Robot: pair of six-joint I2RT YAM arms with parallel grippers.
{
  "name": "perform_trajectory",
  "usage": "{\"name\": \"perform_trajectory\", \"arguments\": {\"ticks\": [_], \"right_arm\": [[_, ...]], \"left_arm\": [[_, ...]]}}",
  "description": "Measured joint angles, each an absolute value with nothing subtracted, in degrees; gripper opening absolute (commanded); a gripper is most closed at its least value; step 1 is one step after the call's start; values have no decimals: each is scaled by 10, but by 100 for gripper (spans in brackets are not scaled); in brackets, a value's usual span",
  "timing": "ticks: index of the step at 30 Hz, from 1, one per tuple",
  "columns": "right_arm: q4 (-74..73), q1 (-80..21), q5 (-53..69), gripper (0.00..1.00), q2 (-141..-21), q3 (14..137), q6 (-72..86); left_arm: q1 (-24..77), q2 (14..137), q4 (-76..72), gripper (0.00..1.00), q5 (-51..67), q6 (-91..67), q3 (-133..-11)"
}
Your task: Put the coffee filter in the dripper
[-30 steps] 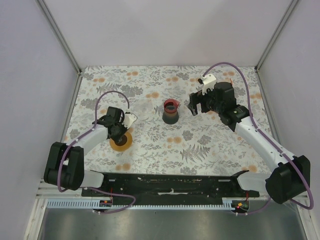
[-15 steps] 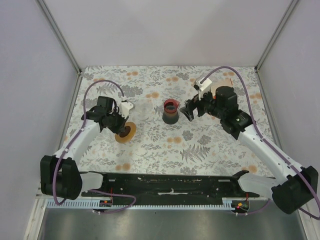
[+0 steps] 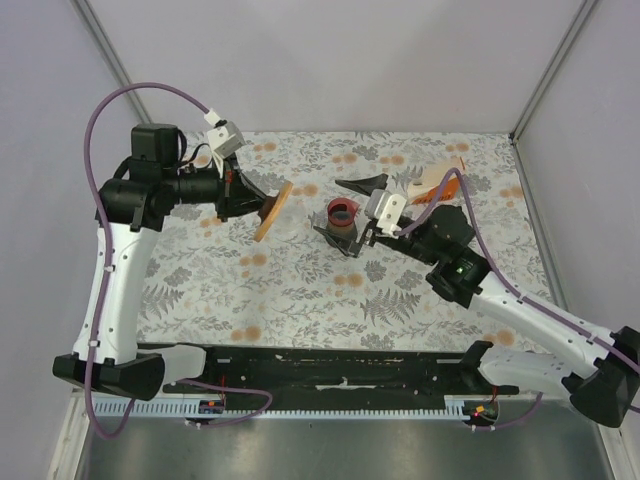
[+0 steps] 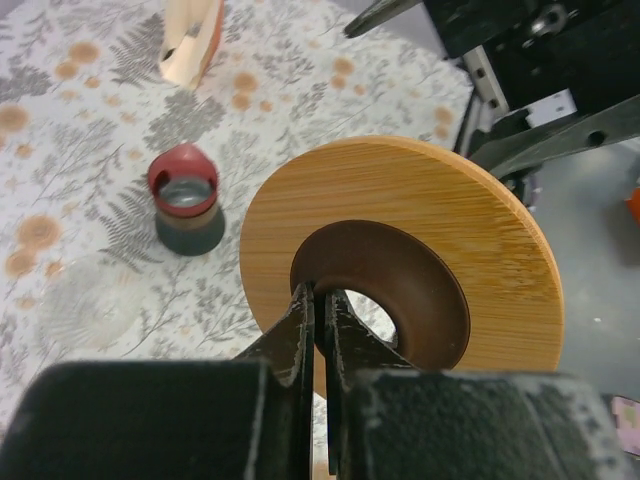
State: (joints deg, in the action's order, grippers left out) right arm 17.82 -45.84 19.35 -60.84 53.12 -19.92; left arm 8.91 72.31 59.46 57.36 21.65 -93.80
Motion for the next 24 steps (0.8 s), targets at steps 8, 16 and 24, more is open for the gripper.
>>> {"name": "perform_trajectory", "arguments": {"ticks": [8, 16, 24], "right_arm": [[352, -506, 189, 95, -672, 538, -212], [399, -520, 198, 81, -743, 570, -204], [407, -524, 217, 79, -747, 590, -199]], "left_arm": [[99, 716, 611, 2, 636, 145, -969], [104, 716, 609, 2, 647, 124, -968], [106, 717, 608, 2, 647, 124, -959]]}}
